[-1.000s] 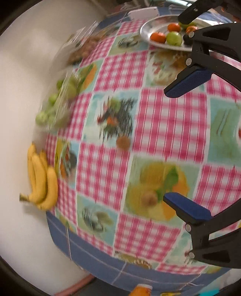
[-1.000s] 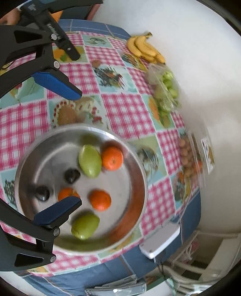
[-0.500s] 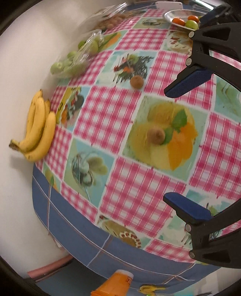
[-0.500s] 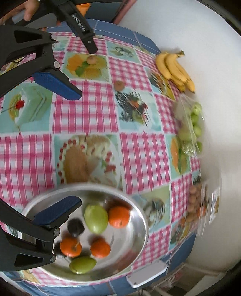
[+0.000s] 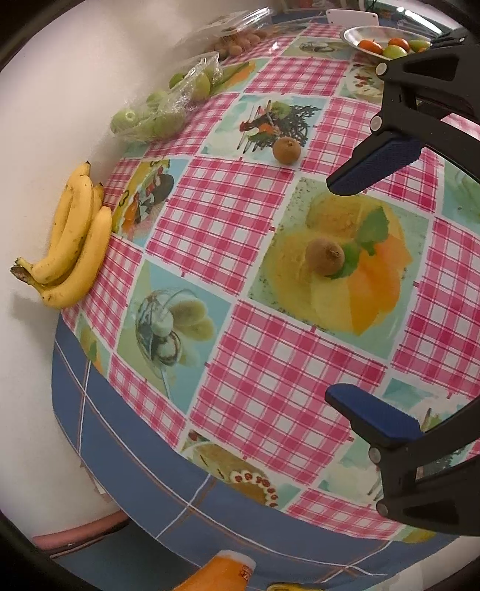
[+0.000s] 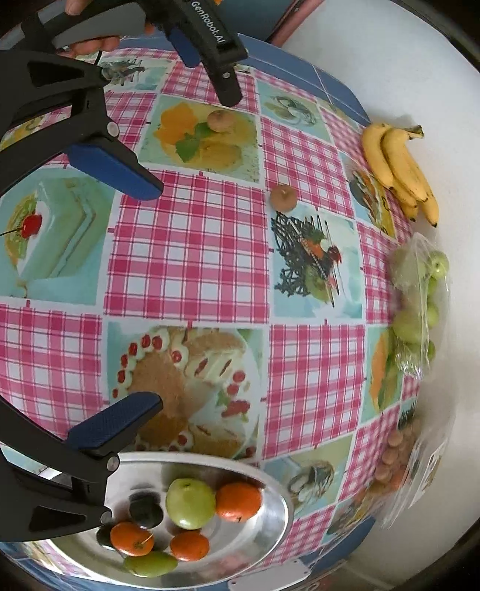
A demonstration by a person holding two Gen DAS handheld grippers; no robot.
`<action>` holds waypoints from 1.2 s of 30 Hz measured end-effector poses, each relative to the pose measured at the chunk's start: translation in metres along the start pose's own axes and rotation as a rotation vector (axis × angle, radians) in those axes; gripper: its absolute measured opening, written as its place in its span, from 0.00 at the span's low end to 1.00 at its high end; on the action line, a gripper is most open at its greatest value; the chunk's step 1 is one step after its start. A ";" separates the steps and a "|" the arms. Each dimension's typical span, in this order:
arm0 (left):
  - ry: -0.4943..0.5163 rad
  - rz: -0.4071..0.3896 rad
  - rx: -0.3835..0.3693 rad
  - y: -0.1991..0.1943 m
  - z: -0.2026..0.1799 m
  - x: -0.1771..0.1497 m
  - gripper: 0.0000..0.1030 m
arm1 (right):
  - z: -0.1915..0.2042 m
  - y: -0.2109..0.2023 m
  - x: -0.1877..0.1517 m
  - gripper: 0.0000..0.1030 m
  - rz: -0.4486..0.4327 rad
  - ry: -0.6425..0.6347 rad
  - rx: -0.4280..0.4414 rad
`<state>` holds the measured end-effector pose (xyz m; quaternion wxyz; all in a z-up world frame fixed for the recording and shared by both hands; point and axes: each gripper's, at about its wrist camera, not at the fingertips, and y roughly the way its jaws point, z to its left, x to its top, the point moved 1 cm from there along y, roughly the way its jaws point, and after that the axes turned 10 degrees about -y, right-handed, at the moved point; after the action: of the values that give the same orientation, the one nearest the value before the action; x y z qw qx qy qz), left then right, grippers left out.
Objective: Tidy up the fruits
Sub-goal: 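Move both open grippers from the bowl back toward the brown fruits, then close the left gripper on a small brown fruit while the right grasps another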
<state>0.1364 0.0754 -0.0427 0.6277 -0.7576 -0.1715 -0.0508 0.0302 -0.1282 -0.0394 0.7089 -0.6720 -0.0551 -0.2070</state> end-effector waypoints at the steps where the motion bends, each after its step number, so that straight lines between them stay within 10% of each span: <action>1: -0.001 -0.001 -0.004 0.001 0.000 0.001 1.00 | 0.000 0.001 0.001 1.00 0.000 -0.002 0.001; 36: -0.054 0.019 -0.065 0.019 0.005 0.010 0.98 | 0.031 0.035 0.105 0.91 -0.002 0.041 0.095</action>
<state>0.1516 0.0793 -0.0586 0.5985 -0.7802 -0.1793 -0.0300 0.1447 -0.1210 -0.0315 0.7407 -0.6332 -0.0511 -0.2185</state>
